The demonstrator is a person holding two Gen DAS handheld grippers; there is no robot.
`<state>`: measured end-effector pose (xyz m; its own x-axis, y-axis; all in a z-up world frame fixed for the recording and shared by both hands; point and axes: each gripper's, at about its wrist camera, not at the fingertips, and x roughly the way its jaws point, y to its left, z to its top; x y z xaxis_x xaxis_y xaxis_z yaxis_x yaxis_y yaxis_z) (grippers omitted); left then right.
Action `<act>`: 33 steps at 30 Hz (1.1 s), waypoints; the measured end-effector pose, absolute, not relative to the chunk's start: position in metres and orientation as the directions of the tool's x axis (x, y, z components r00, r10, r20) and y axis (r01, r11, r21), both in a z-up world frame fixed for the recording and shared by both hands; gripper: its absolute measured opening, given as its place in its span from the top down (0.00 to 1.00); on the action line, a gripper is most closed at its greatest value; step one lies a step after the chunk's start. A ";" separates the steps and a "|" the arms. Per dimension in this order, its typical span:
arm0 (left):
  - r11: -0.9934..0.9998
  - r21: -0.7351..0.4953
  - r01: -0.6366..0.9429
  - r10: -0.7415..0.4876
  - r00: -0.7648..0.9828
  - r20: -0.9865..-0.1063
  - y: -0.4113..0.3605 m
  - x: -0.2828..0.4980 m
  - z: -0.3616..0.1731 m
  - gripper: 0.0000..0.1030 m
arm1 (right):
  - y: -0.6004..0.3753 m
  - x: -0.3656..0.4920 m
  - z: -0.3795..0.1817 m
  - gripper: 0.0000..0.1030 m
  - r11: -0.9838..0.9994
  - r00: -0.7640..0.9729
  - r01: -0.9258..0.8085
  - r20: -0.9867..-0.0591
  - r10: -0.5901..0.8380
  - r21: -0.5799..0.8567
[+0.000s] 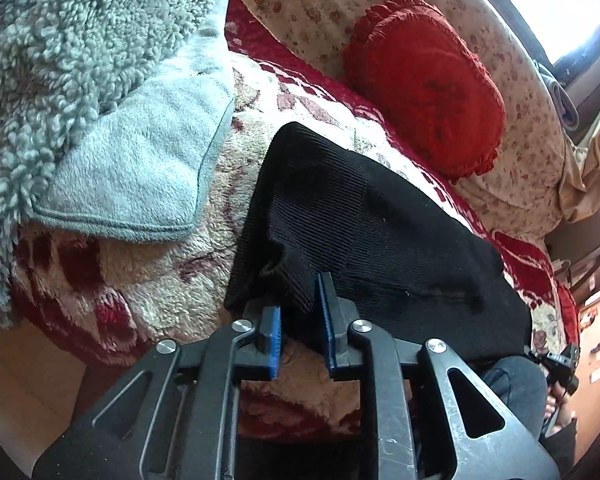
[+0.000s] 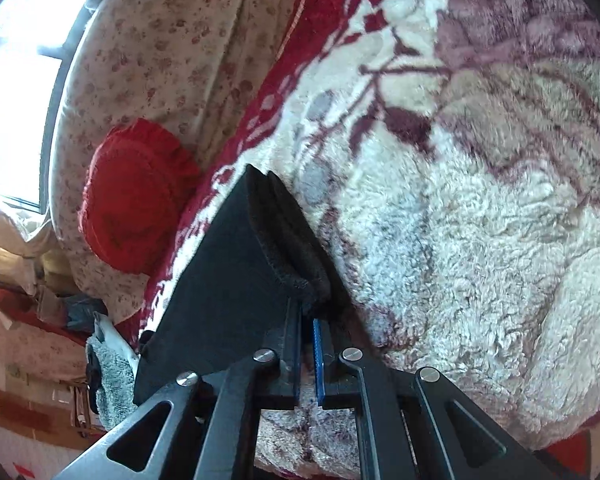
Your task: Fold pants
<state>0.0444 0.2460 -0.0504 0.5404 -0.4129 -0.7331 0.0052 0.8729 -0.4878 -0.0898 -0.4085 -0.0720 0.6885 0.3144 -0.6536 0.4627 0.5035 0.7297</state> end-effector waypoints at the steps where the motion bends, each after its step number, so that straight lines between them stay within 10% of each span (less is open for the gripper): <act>1: 0.885 -0.466 0.008 -0.395 0.545 -0.740 0.246 0.044 -0.048 0.77 | -0.410 -0.091 -0.071 0.97 0.501 0.692 0.468 -0.655 0.305 0.728; 9: 0.995 -0.090 0.038 -0.086 0.767 -0.636 0.222 0.008 -0.004 0.72 | -0.394 -0.100 0.002 0.97 0.754 0.766 0.454 -0.641 -0.057 0.475; 13: 0.976 -0.047 0.213 -0.194 0.745 -0.638 0.174 0.004 -0.016 0.72 | -0.346 -0.077 0.017 0.97 0.891 0.793 0.219 -0.604 0.076 0.399; 19: 0.982 0.011 0.189 -0.131 0.721 -0.681 0.167 0.015 -0.044 0.70 | -0.331 -0.050 -0.033 0.97 0.901 0.603 0.256 -0.786 0.134 0.350; 25: 0.986 -0.032 0.165 -0.150 0.783 -0.604 0.158 0.032 0.002 0.70 | -0.318 -0.055 0.003 0.96 0.928 0.724 0.167 -0.680 0.113 0.333; 33: 0.995 -0.050 0.085 -0.094 0.663 -0.743 0.156 0.093 -0.039 0.68 | -0.207 0.027 0.041 0.96 0.812 0.637 -0.367 -0.514 0.575 0.453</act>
